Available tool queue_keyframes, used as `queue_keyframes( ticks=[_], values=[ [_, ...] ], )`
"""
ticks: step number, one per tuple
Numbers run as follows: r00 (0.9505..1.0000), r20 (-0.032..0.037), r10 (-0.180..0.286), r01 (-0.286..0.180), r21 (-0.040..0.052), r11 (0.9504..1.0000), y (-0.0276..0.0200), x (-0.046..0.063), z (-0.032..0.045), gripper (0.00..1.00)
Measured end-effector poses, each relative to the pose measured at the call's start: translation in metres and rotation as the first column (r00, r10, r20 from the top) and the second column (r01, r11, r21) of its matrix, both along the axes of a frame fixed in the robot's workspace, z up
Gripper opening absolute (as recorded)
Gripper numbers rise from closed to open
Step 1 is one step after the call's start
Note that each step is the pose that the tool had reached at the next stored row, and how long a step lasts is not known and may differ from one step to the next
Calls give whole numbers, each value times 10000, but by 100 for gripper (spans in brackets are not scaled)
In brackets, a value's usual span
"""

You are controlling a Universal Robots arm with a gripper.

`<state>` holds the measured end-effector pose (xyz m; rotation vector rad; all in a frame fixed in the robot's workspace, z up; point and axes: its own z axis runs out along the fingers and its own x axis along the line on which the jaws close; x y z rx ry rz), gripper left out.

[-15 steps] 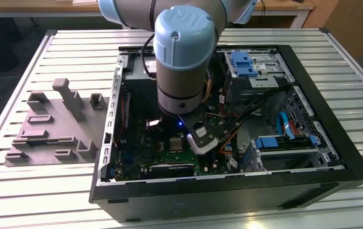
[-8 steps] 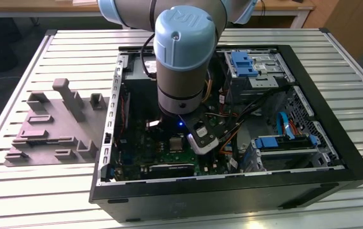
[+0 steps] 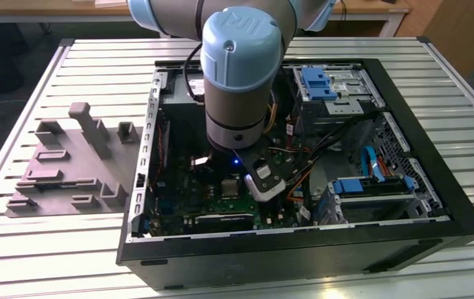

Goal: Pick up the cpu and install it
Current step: 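Place the cpu into insertion slot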

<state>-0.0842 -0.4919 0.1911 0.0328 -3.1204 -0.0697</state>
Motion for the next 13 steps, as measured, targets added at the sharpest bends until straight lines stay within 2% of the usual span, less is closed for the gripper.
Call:
queue_keyframes(
  ticks=[13],
  values=[
    [10000, -9, -3, 3, 23, 10000, -20, 5, 9, 45]
  ],
)
